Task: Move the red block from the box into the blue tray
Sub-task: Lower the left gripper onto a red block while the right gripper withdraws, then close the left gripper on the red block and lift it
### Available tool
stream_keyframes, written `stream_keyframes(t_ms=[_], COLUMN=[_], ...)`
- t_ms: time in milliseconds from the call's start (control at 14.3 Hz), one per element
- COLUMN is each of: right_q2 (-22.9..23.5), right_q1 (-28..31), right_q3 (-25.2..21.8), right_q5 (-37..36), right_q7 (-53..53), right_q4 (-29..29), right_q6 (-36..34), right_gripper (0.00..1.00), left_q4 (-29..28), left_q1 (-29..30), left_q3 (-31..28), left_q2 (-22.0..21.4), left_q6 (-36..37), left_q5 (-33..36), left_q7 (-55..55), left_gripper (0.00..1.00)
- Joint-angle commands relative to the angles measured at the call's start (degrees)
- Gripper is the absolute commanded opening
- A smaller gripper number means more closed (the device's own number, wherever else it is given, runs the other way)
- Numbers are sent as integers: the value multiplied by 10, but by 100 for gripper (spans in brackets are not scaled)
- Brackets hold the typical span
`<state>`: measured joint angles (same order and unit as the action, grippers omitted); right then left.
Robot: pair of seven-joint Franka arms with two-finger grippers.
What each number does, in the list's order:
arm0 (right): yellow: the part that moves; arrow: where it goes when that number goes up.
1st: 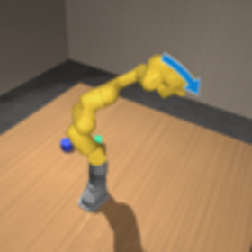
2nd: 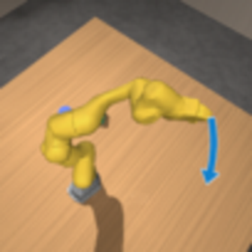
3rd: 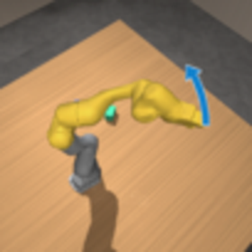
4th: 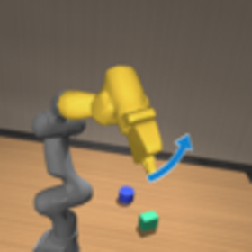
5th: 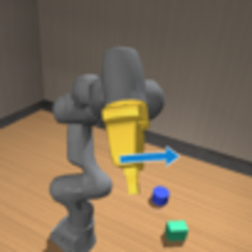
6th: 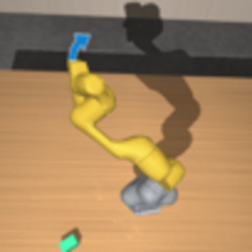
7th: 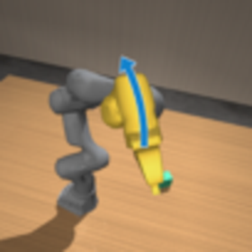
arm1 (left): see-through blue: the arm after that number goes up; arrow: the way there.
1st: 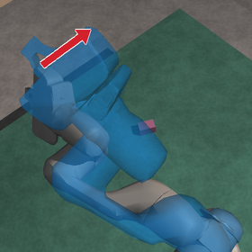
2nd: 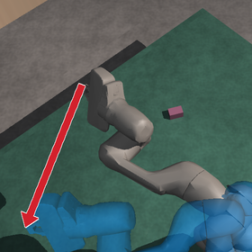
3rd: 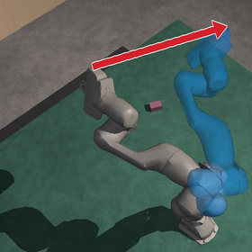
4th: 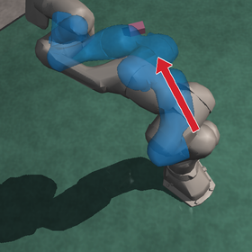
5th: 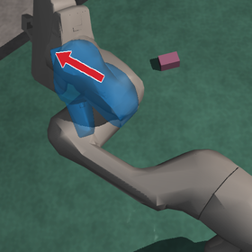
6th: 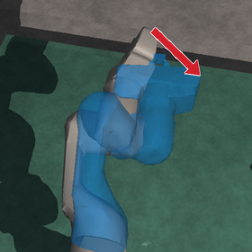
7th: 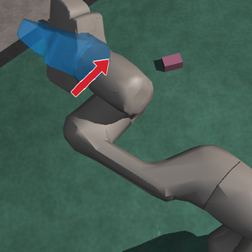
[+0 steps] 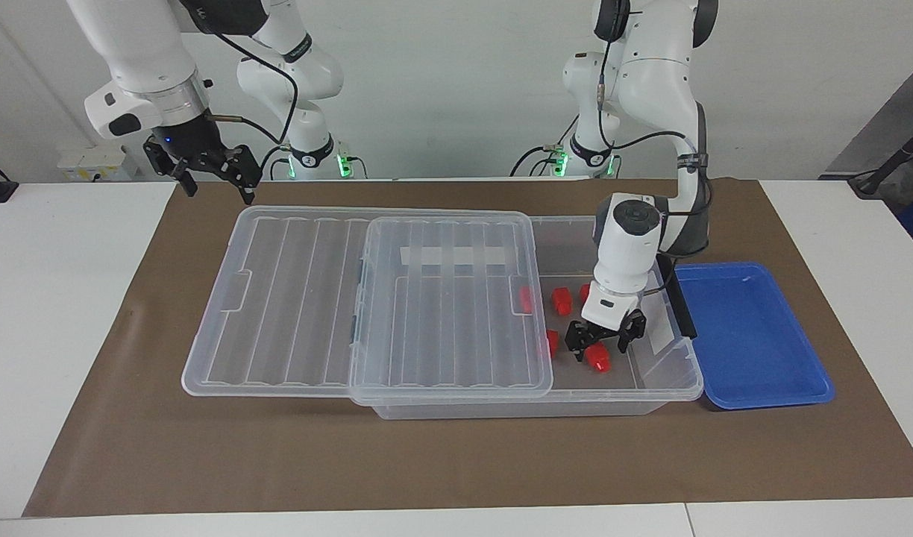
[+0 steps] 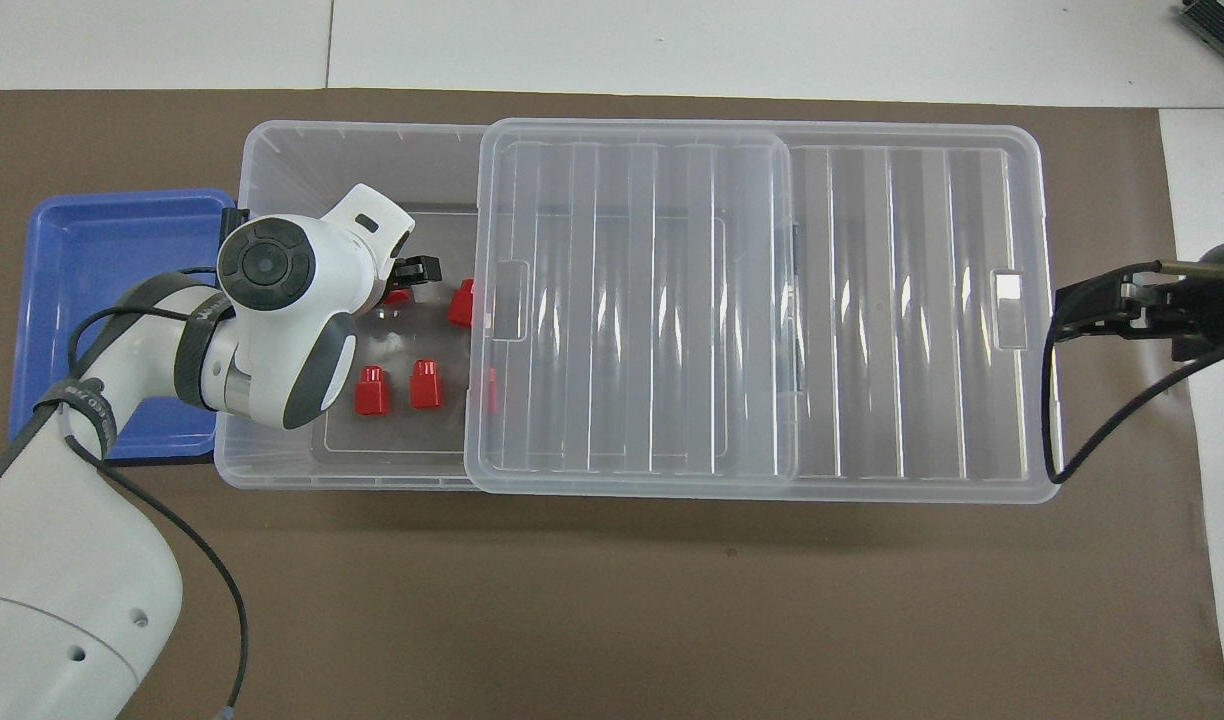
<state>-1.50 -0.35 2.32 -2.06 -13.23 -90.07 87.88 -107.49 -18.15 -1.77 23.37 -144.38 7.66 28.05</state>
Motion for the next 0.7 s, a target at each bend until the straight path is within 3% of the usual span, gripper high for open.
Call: stream_keyframes(t_ms=[0,629], right_q2=[4,4], right_q1=[7,0], right_q3=[6,7], right_q5=[1,4], right_q7=[9,15], right_q4=[8,5], right_q6=[-4,-3], right_gripper=[100,100], left_q4=[21,13], left_q1=[8,7], left_q3=[1,2], left_q2=[19,22], left_q6=[-9,-24], left_q5=[10,10], left_q7=[-7,-5], left_gripper=[100,100])
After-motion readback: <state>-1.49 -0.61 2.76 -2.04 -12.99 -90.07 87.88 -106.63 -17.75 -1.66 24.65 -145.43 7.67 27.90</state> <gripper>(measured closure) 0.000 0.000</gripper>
